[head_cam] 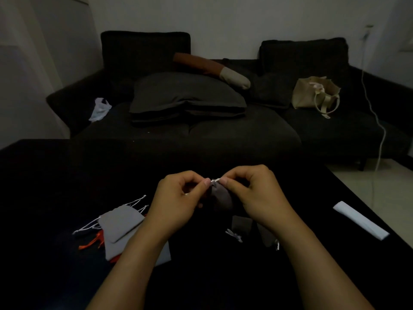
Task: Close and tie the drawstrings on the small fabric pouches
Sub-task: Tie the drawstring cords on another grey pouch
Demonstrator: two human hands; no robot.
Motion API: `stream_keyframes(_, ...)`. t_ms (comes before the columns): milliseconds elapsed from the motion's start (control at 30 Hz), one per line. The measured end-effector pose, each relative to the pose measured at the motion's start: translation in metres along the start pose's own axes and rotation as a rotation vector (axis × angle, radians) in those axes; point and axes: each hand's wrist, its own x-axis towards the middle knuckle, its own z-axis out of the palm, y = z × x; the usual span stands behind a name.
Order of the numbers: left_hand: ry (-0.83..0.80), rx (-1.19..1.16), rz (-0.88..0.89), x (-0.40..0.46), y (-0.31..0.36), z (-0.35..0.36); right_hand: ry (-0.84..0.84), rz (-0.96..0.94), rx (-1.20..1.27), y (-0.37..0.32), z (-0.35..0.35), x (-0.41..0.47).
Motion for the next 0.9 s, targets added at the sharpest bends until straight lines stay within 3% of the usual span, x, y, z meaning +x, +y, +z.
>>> stream_keyframes(67, 0.038, 0.042, 0.075, 0.002, -0.001, 0.000, -0.016, 0.005, -0.056, -0.001, 0.001, 0.001)
stream_keyframes(133, 0.010, -0.077, 0.061, 0.004, -0.001, 0.000, -0.046, -0.002, -0.101, -0.002, 0.004, 0.000)
stream_keyframes(300, -0.098, -0.521, -0.173, -0.002, 0.007, 0.001, -0.038, -0.037, -0.132, -0.005, 0.005, -0.003)
stream_keyframes(533, -0.019, -0.725, -0.341, -0.005, 0.017, 0.000, 0.000, -0.045, 0.001, -0.012, 0.002, -0.005)
stream_keyframes(600, 0.008, -0.695, -0.314, -0.006, 0.017, 0.001, -0.012, -0.027, 0.049, -0.013, 0.000, -0.005)
stream_keyframes(733, 0.046, -0.342, -0.116, -0.006, 0.015, 0.000, 0.011, 0.000, 0.228, -0.016, -0.004, -0.006)
stream_keyframes(900, -0.064, -0.117, 0.072, -0.007, 0.011, -0.005, 0.048, -0.161, -0.026, -0.014, -0.002, -0.006)
